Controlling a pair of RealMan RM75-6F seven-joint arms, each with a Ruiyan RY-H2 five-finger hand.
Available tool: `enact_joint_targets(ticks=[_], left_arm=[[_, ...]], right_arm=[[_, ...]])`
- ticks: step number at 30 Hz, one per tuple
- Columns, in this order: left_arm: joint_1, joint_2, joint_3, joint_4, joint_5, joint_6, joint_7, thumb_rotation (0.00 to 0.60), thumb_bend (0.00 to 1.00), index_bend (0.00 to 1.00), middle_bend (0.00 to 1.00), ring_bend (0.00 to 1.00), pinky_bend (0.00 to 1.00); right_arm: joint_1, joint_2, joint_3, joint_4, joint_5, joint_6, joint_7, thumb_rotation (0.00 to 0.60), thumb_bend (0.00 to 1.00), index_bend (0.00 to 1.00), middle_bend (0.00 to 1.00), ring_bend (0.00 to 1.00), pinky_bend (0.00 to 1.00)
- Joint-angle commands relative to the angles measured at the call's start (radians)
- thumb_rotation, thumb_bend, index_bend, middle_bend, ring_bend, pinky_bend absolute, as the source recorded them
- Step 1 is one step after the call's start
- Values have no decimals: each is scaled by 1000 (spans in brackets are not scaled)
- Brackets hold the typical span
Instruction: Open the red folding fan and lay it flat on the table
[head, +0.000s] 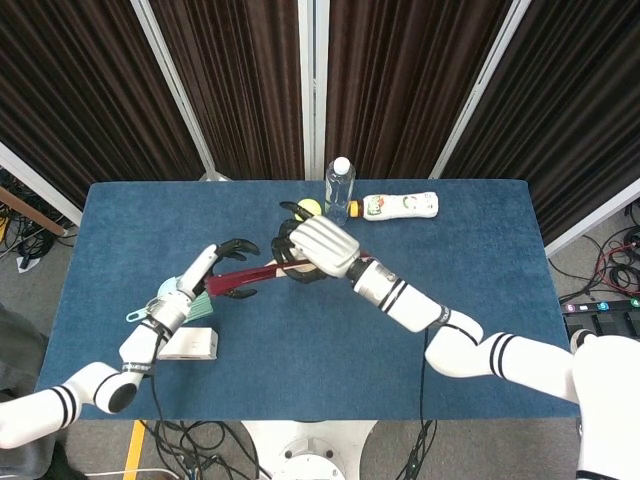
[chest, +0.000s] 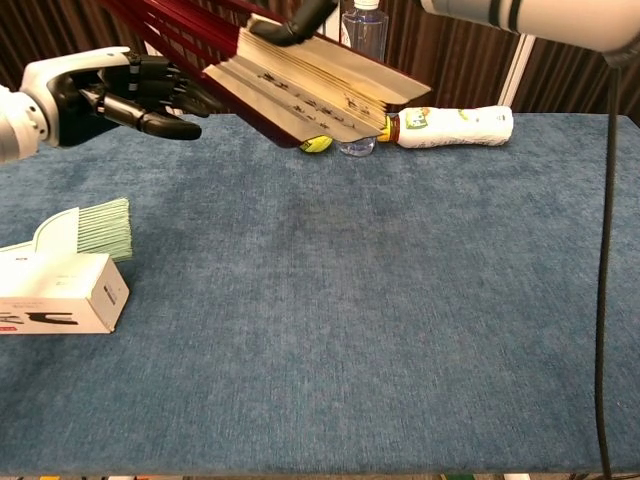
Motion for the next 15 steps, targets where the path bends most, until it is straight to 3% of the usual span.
enact_joint_targets(ticks=[1, 10, 15], left_arm=[[-7, -22, -10, 6, -29, 3, 19, 600, 91, 328, 310, 228, 280], [-7, -68, -37, 9, -107, 20, 66, 600, 91, 316, 314, 228, 281], [-4, -110, -54, 25, -127, 46, 66, 600, 119, 401, 396, 303, 315]], right_arm=[[12, -7, 15, -4, 23, -21, -7, 600, 743, 750, 648, 306, 49], [32, -35, 35, 11, 80, -74, -21, 600, 744, 740, 643, 302, 49], [43, -61, 46, 34, 99, -76, -54, 600, 744, 740, 643, 302, 49]])
